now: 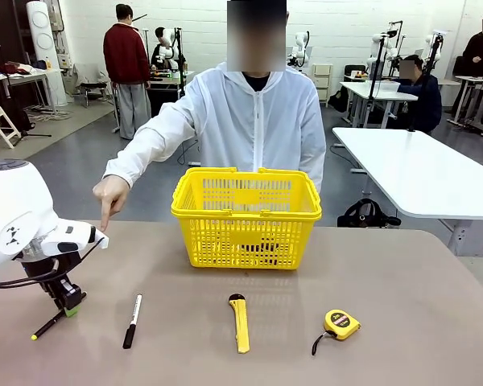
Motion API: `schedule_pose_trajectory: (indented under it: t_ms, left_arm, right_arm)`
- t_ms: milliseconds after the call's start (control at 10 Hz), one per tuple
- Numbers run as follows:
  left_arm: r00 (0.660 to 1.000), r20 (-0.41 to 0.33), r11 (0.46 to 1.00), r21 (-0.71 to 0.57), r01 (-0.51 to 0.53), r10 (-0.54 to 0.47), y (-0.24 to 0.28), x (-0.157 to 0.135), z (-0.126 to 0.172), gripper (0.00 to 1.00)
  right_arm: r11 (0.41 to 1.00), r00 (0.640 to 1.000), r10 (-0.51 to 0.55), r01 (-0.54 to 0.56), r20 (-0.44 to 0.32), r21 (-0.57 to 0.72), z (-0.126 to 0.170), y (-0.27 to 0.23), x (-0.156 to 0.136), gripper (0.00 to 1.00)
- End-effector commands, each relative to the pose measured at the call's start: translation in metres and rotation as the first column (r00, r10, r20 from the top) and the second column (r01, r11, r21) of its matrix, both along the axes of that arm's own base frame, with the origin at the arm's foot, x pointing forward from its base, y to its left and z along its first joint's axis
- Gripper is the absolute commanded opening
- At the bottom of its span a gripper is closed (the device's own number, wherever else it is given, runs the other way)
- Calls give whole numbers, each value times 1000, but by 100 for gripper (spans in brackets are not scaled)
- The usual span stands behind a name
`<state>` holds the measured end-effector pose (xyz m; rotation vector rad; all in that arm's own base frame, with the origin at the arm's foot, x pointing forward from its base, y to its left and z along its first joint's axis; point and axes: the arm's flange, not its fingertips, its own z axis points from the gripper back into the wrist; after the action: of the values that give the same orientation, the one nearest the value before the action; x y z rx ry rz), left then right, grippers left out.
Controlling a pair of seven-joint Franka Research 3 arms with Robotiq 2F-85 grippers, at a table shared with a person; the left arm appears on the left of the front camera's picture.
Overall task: Place the items the person wants into the basket.
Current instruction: Pick up the item the person points to and place it in the Market Basket.
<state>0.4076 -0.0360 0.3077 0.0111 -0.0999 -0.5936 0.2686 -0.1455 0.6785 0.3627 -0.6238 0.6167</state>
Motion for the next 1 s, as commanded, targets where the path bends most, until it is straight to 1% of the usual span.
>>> schedule_pose_trajectory:
  t_ms: [0,400,500,600,700,800,900]
  left_arm:
    - [1000,-19,1000,28,-3,3,5,-39,-16,0]
    - [1000,-27,1000,24,-2,3,5,-39,-14,0]
    - [1000,-22,1000,19,-8,8,6,-39,-9,0]
    - [1000,-2,999,24,-26,26,4,-42,11,0]
    - [999,28,1000,22,14,-14,1,-51,54,0]
    - [997,52,998,6,59,-60,-4,-60,107,0]
    - [994,58,996,-27,89,-88,-9,-66,162,0]
  right_arm:
    - [1000,1000,11,-11,2,6,-1,1,1,100]
    - [1000,1000,11,-11,2,6,-1,1,1,100]
    - [1000,1000,11,-11,2,6,-1,1,1,100]
    - [1000,1000,11,-11,2,6,-1,1,1,100]
    - [1000,1000,11,-11,2,6,-1,1,1,100]
    - [1000,1000,11,-11,2,6,-1,1,1,100]
    - [1000,1000,11,-11,2,6,-1,1,1,100]
